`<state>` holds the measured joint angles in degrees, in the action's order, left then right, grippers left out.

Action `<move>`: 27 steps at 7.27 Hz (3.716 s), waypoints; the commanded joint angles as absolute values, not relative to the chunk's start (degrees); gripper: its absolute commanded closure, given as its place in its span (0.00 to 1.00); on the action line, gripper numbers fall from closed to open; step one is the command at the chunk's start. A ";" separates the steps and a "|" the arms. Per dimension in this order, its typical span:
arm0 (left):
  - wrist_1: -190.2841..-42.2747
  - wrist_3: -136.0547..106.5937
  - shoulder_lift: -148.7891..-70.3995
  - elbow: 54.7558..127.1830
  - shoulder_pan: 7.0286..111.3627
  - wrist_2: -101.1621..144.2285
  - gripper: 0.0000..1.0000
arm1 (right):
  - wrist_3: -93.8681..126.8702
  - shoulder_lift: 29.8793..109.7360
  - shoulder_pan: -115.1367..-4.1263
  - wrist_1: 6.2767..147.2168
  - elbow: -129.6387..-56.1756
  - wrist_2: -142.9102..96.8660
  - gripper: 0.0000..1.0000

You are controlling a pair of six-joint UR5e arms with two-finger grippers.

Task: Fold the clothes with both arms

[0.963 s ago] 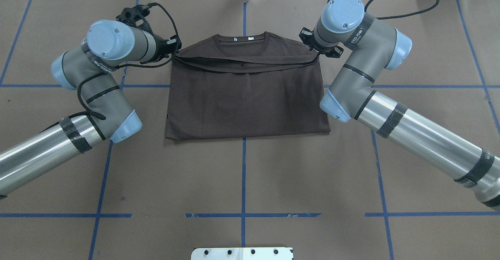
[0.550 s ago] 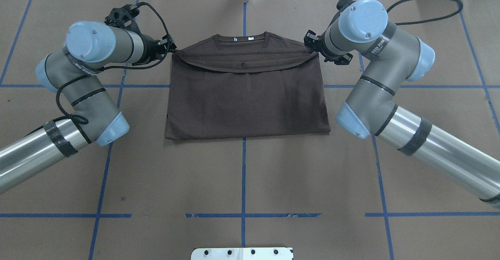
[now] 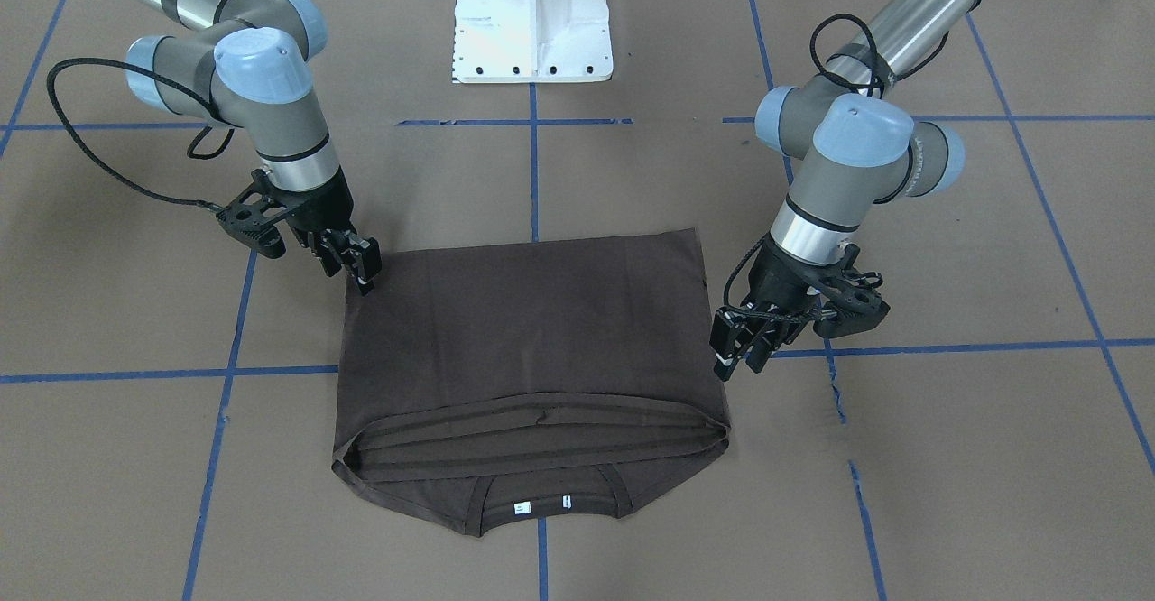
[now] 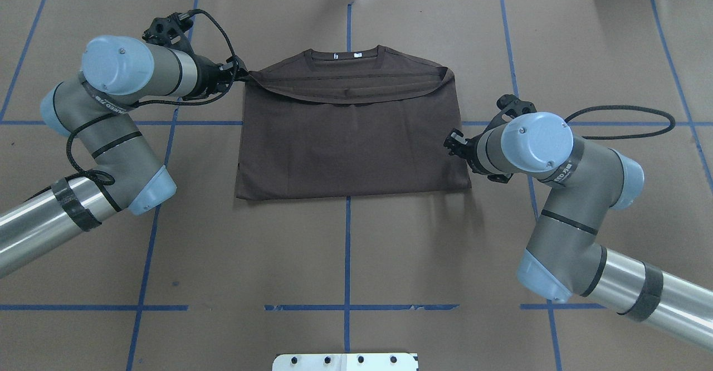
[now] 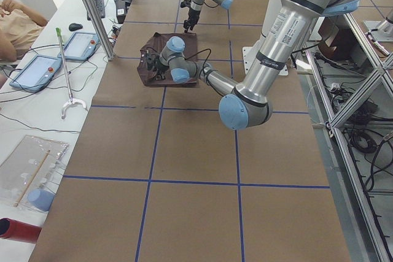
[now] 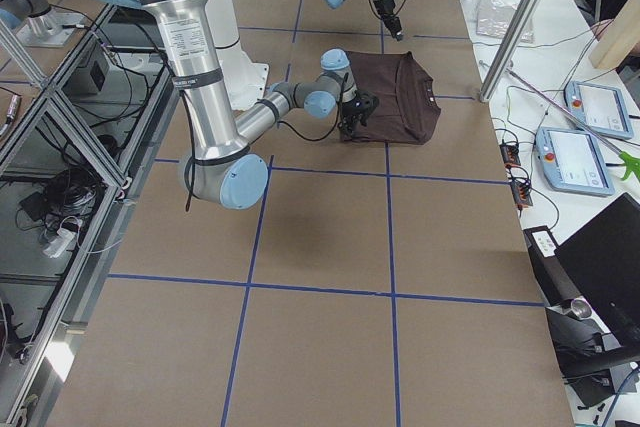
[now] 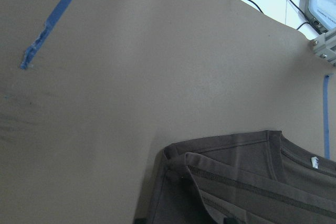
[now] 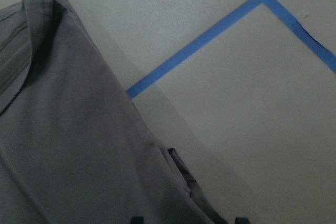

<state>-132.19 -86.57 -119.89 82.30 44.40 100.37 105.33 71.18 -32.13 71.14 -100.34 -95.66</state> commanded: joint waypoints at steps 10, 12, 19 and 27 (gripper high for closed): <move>-131.49 -86.57 -119.71 86.92 44.91 100.46 0.42 | 106.87 76.61 -27.96 71.19 -106.49 -95.54 1.00; -131.31 -86.57 -119.62 89.46 45.00 100.55 0.43 | 106.96 87.93 -20.88 71.71 -121.13 -95.80 1.00; -131.22 -92.15 -113.30 96.41 42.82 110.57 0.45 | 107.93 96.08 -6.82 71.72 -131.22 -105.04 0.00; -111.00 -99.05 -111.62 104.86 22.07 103.27 0.46 | 107.23 89.39 -19.42 71.72 -129.20 -104.94 0.00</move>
